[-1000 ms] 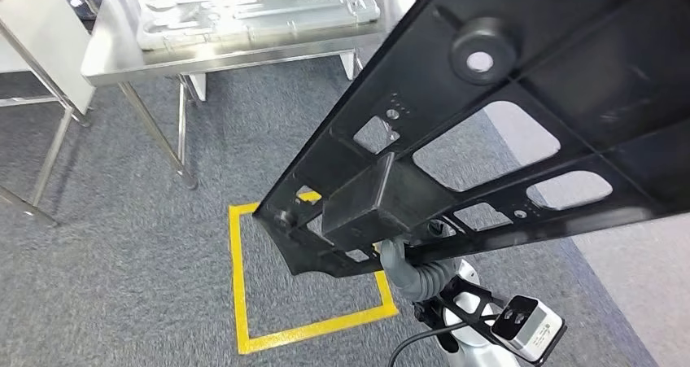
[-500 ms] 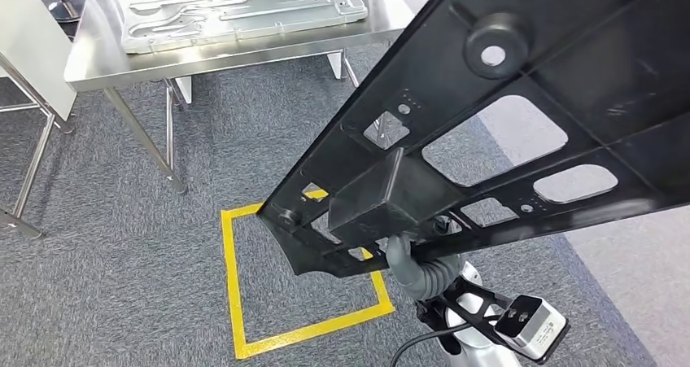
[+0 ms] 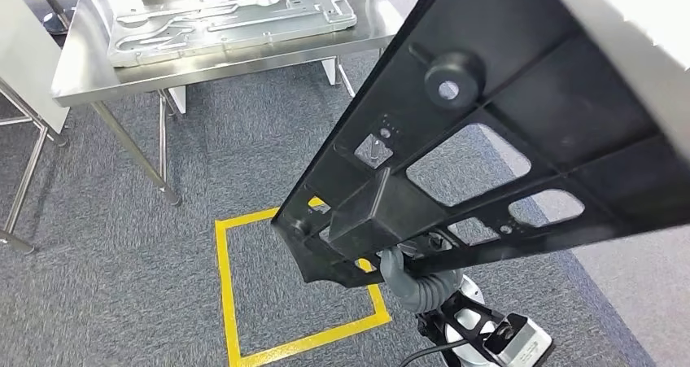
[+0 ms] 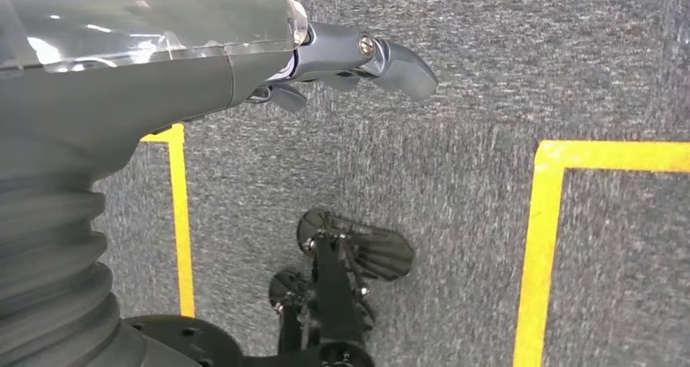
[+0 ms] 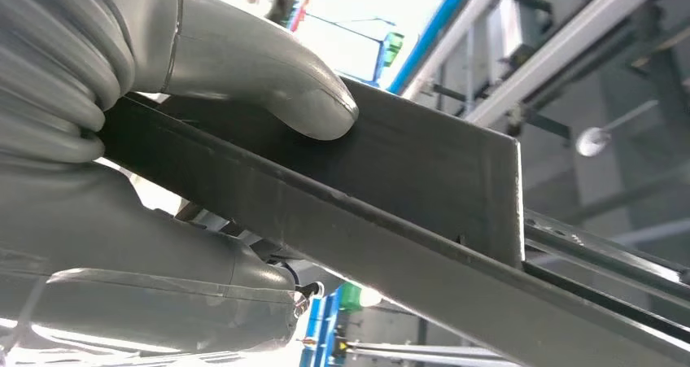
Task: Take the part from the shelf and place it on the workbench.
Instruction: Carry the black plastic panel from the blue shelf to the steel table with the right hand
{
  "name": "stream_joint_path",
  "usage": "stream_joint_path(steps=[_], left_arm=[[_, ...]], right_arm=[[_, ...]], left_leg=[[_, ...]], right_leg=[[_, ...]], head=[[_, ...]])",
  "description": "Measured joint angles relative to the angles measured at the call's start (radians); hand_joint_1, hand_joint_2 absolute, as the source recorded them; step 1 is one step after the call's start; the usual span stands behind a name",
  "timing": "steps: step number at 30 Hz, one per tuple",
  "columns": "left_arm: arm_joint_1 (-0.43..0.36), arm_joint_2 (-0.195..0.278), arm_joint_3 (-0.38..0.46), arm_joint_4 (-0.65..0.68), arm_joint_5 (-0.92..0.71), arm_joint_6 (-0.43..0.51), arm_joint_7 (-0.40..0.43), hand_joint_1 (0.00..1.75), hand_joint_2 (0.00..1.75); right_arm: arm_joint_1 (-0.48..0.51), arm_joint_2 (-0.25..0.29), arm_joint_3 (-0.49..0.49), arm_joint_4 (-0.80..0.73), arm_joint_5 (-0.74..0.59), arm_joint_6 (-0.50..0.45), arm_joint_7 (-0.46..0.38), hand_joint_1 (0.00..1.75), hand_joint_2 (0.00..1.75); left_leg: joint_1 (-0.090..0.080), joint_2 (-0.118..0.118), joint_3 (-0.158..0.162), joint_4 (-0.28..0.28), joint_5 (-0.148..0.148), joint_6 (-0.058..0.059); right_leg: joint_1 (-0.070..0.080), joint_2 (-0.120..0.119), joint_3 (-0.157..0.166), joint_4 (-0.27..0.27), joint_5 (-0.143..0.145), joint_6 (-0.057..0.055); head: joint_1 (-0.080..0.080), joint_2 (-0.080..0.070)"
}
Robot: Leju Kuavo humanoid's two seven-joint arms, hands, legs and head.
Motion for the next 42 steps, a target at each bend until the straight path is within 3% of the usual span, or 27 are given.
stream_joint_path(steps=[3, 5, 8, 9, 10, 11, 13, 15, 18, 20, 21, 23, 24, 25, 26, 27, 28, 30, 32, 35, 37, 39, 40, 41, 42], left_arm=[[0.0, -0.001, 0.0, 0.0, -0.002, 0.002, -0.001, 0.0, 1.75], [0.002, -0.003, 0.0, 0.0, -0.003, 0.005, 0.001, 0.0, 1.75], [0.001, -0.005, 0.0, 0.0, -0.004, 0.006, 0.001, 0.0, 1.75], [0.001, -0.005, 0.0, 0.0, -0.006, 0.006, 0.001, 0.0, 1.75], [0.002, -0.006, 0.0, 0.0, -0.007, 0.006, 0.001, 0.0, 1.75], [0.003, -0.007, 0.0, 0.0, -0.009, 0.006, 0.001, 0.0, 1.75], [0.003, -0.009, 0.0, 0.0, -0.012, 0.006, 0.001, 0.0, 1.75], [0.003, -0.011, 0.0, 0.0, -0.014, 0.006, 0.001, 0.0, 1.75], [0.005, -0.011, 0.0, 0.0, -0.015, 0.006, -0.001, 0.0, 1.75], [0.003, -0.011, 0.0, 0.0, -0.018, 0.003, -0.003, 0.0, 1.75], [0.001, -0.011, 0.0, 0.0, -0.02, 0.001, -0.004, 0.0, 1.75], [-0.001, -0.012, 0.0, 0.0, -0.024, -0.003, -0.005, 0.0, 1.75], [-0.002, -0.011, 0.0, 0.0, -0.025, -0.004, -0.005, 0.0, 1.75], [-0.002, -0.011, 0.0, 0.0, -0.025, -0.005, -0.005, 0.0, 1.75], [-0.003, -0.011, 0.0, 0.0, -0.026, -0.005, -0.004, 0.0, 1.75], [-0.003, -0.011, 0.0, 0.0, -0.027, -0.006, -0.003, 0.0, 1.75], [-0.005, -0.011, 0.0, 0.0, -0.027, -0.006, -0.003, 0.0, 1.75], [-0.009, -0.01, 0.0, 0.0, -0.027, -0.005, -0.001, 0.0, 1.75], [-0.011, -0.009, 0.0, 0.0, -0.026, -0.003, -0.001, 0.0, 1.75], [-0.011, -0.009, 0.0, 0.0, -0.024, -0.002, -0.001, 0.0, 1.75], [-0.013, -0.01, 0.0, 0.0, -0.024, -0.003, -0.002, 0.0, 1.75], [-0.014, -0.009, 0.0, 0.0, -0.024, -0.003, -0.002, 0.0, 1.75], [-0.013, -0.01, 0.0, 0.0, -0.024, -0.003, -0.002, 0.0, 1.75], [-0.012, -0.01, 0.0, 0.0, -0.024, -0.003, -0.002, 0.0, 1.75], [-0.012, -0.01, 0.0, 0.0, -0.025, -0.003, -0.002, 0.0, 1.75]], right_arm=[[0.03, -0.001, 0.002, -0.015, 0.029, -0.025, 0.0, 1.75, 1.75], [0.049, -0.001, 0.007, -0.029, 0.043, -0.036, 0.0, 1.75, 1.75], [0.07, -0.001, 0.012, -0.041, 0.06, -0.048, 0.0, 1.75, 1.75], [0.077, -0.002, 0.012, -0.042, 0.065, -0.051, 0.0, 1.75, 1.75], [0.083, -0.002, 0.012, -0.043, 0.069, -0.053, 0.0, 1.75, 1.75], [0.087, -0.002, 0.012, -0.045, 0.071, -0.054, 0.0, 1.75, 1.75], [0.094, -0.002, 0.012, -0.052, 0.067, -0.054, 0.0, 1.75, 1.75], [0.098, -0.002, 0.012, -0.062, 0.059, -0.052, 0.0, 1.75, 1.75], [0.104, -0.003, 0.012, -0.078, 0.054, -0.051, 0.0, 1.75, 1.75], [0.104, -0.004, 0.013, -0.087, 0.054, -0.055, 0.0, 1.75, 1.75], [0.104, -0.004, 0.013, -0.091, 0.054, -0.058, 0.0, 1.75, 1.75], [0.103, -0.006, 0.013, -0.095, 0.053, -0.065, 0.0, 1.75, 1.75], [0.104, -0.006, 0.013, -0.096, 0.053, -0.066, 0.0, 1.75, 1.75], [0.104, -0.008, 0.013, -0.096, 0.053, -0.066, 0.0, 1.75, 1.75], [0.105, -0.008, 0.013, -0.097, 0.054, -0.066, 0.0, 1.75, 1.75], [0.106, -0.009, 0.013, -0.098, 0.055, -0.067, 0.0, 1.75, 1.75], [0.109, -0.01, 0.014, -0.101, 0.056, -0.067, 0.0, 1.75, 1.75], [0.115, -0.01, 0.016, -0.109, 0.059, -0.068, 0.0, 1.75, 1.75], [0.12, -0.011, 0.019, -0.115, 0.06, -0.074, 0.0, 1.75, 1.75], [0.123, -0.013, 0.025, -0.125, 0.059, -0.081, 0.0, 1.75, 1.75], [0.124, -0.015, 0.027, -0.13, 0.058, -0.082, 0.0, 1.75, 1.75], [0.127, -0.017, 0.028, -0.132, 0.058, -0.083, 0.0, 1.75, 1.75], [0.128, -0.018, 0.028, -0.132, 0.058, -0.083, 0.0, 1.75, 1.75], [0.129, -0.02, 0.028, -0.132, 0.058, -0.083, 0.0, 1.75, 1.75], [0.129, -0.021, 0.028, -0.132, 0.058, -0.083, 0.0, 1.75, 1.75]], left_leg=[[-0.001, -0.016, 0.001, -0.01, -0.007, 0.015], [0.003, -0.031, 0.006, -0.015, -0.008, 0.024], [0.005, -0.05, 0.01, -0.017, -0.012, 0.032], [0.005, -0.058, 0.011, -0.016, -0.013, 0.032], [0.006, -0.067, 0.012, -0.015, -0.015, 0.031], [0.006, -0.075, 0.015, -0.015, -0.017, 0.029], [0.008, -0.087, 0.023, -0.013, -0.023, 0.024], [0.007, -0.094, 0.028, -0.012, -0.028, 0.014], [0.005, -0.096, 0.031, -0.019, -0.03, -0.006], [0.006, -0.082, 0.026, 0.003, -0.048, -0.016], [0.007, -0.073, 0.008, 0.044, -0.072, -0.019], [0.007, -0.058, -0.054, 0.176, -0.135, -0.023], [0.008, -0.056, -0.086, 0.238, -0.156, -0.024], [0.007, -0.055, -0.103, 0.27, -0.159, -0.024], [0.007, -0.054, -0.102, 0.263, -0.141, -0.022], [0.007, -0.054, -0.081, 0.216, -0.108, -0.018], [0.005, -0.052, -0.047, 0.144, -0.068, -0.012], [-0.001, -0.048, 0.009, 0.025, -0.025, 0.003], [-0.007, -0.046, 0.025, -0.01, -0.026, 0.011], [-0.001, -0.049, 0.035, -0.026, -0.024, 0.021], [0.004, -0.049, 0.045, -0.034, -0.025, 0.029], [0.004, -0.05, 0.049, -0.034, -0.03, 0.032], [0.005, -0.05, 0.052, -0.034, -0.033, 0.032], [0.005, -0.051, 0.056, -0.033, -0.037, 0.03], [0.006, -0.053, 0.062, -0.033, -0.042, 0.027]], right_leg=[[0.001, -0.019, 0.002, 0.003, -0.013, 0.016], [-0.003, -0.014, -0.01, 0.041, -0.041, 0.028], [-0.013, 0.0, -0.11, 0.227, -0.121, 0.042], [-0.016, 0.001, -0.142, 0.277, -0.131, 0.045], [-0.019, 0.002, -0.159, 0.293, -0.122, 0.047], [-0.022, 0.003, -0.155, 0.268, -0.091, 0.048], [-0.026, 0.006, -0.103, 0.138, -0.012, 0.045], [-0.022, 0.01, -0.062, 0.039, 0.026, 0.037], [-0.017, 0.015, -0.056, 0.021, 0.026, 0.018], [-0.019, 0.014, -0.049, 0.012, 0.028, 0.003], [-0.02, 0.013, -0.045, 0.008, 0.029, -0.003], [-0.016, 0.009, -0.041, 0.006, 0.025, -0.012], [-0.013, 0.008, -0.039, 0.006, 0.023, -0.015], [-0.01, 0.007, -0.037, 0.006, 0.022, -0.016], [-0.008, 0.007, -0.033, 0.006, 0.019, -0.017], [-0.006, 0.007, -0.029, 0.006, 0.017, -0.017], [-0.004, 0.007, -0.023, 0.006, 0.013, -0.017], [0.001, 0.007, -0.018, 0.009, 0.006, -0.011], [0.002, 0.007, -0.019, 0.01, 0.003, -0.002], [0.0, 0.008, -0.021, 0.025, -0.011, 0.015], [-0.005, 0.009, -0.064, 0.114, -0.056, 0.026], [-0.013, 0.009, -0.145, 0.252, -0.106, 0.035], [-0.017, 0.009, -0.175, 0.294, -0.109, 0.039], [-0.021, 0.008, -0.186, 0.297, -0.091, 0.042], [-0.024, 0.008, -0.176, 0.259, -0.054, 0.044]], head=[[0.0, 0.0], [0.0, 0.0], [0.0, 0.0], [0.0, 0.0], [0.0, 0.0], [0.0, 0.0], [0.0, 0.0], [0.0, 0.0], [0.0, 0.0], [0.0, 0.0], [0.0, 0.0], [0.0, 0.0], [0.0, 0.0], [0.0, 0.0], [0.0, 0.0], [0.0, 0.0], [0.0, 0.0], [0.0, 0.0], [0.0, 0.0], [0.0, 0.0], [0.0, 0.0], [0.0, 0.0], [0.0, 0.0], [0.0, 0.0], [0.0, 0.0]])
